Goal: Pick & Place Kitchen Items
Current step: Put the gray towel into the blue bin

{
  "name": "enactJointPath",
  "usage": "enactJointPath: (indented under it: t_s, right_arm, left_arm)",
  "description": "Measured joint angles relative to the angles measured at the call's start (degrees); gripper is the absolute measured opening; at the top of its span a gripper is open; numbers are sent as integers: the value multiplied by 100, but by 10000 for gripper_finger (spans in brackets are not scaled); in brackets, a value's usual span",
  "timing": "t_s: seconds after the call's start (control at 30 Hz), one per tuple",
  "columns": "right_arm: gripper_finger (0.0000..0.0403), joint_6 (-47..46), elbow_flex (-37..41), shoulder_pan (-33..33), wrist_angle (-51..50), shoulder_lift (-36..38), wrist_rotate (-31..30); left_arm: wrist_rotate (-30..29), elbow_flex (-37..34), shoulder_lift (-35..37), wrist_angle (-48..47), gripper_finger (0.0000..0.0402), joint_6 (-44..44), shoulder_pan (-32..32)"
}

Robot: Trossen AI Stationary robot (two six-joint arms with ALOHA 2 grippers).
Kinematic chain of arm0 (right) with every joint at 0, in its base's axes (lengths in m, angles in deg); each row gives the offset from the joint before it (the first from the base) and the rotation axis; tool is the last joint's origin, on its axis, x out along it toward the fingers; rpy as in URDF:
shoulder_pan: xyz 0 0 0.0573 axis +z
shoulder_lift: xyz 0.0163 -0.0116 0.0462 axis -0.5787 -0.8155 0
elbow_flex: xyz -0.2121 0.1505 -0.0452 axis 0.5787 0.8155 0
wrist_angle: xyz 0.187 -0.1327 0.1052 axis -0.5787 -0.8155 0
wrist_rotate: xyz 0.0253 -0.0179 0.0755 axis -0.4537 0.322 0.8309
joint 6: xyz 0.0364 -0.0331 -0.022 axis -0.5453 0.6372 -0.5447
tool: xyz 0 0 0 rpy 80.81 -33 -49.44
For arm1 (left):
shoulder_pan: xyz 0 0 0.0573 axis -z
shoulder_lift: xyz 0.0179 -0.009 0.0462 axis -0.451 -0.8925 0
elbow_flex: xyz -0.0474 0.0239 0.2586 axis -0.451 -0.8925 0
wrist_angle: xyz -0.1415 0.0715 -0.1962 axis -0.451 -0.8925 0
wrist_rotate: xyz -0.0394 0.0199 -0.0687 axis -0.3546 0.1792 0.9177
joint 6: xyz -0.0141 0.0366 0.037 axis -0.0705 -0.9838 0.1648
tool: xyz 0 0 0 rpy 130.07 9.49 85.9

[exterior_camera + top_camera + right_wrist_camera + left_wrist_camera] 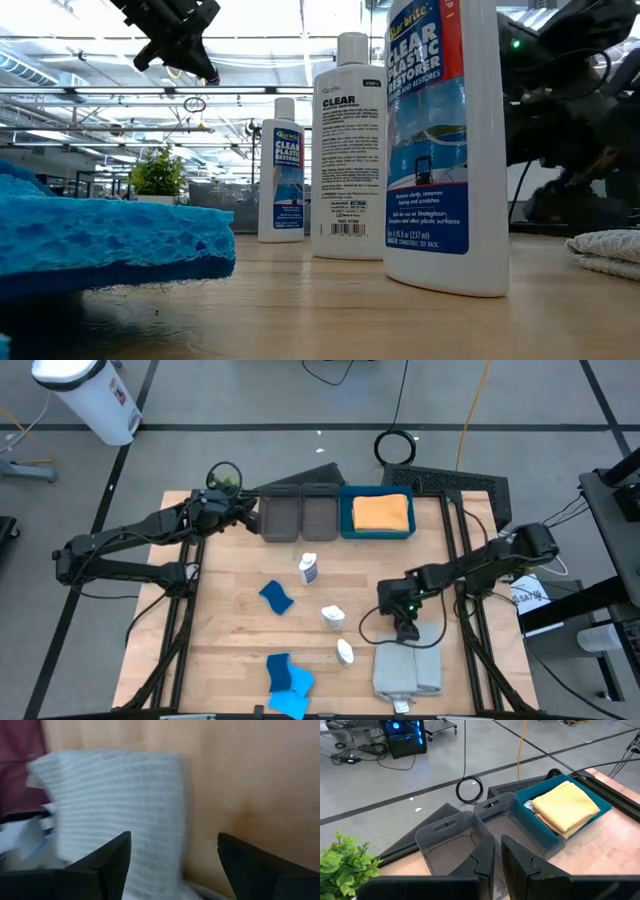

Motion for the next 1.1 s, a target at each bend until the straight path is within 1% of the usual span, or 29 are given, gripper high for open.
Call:
enactJointPath:
  t_s: [0.03,0.1,0.23,0.37,0.5,0.67,0.77,0.83,0.93,1.1]
  right_arm:
    - [265,-22,2,19,98,-82,197]
    - [260,-101,2,55,248,-188,361]
    - [242,-122,3,109,408,-322,397]
    - [208,-79,9,104,441,-322,285]
    - [153,125,13,104,441,-326,173]
    - [66,509,22,33,470,-330,125]
    - [16,703,22,-77,546,-330,238]
    - [7,728,24,-209,554,-255,449]
    - [7,570,20,-357,596,94,449]
    - [3,424,13,-581,594,1046,429]
  left_arm:
    - [2,0,0,-2,33,2,-2]
    - [2,0,0,0,33,0,-4]
    - [2,0,0,-2,33,-20,-2]
    - [1,0,0,-2,33,-21,-4]
    - [2,0,0,0,33,-20,-4]
    - [0,0,0,0,33,-15,-4]
    - [0,0,0,0,33,-15,-4]
    - [0,0,0,0,33,-11,-2]
    - [0,0,0,15,33,-2,-4]
    - [0,0,0,46,33,-2,-4]
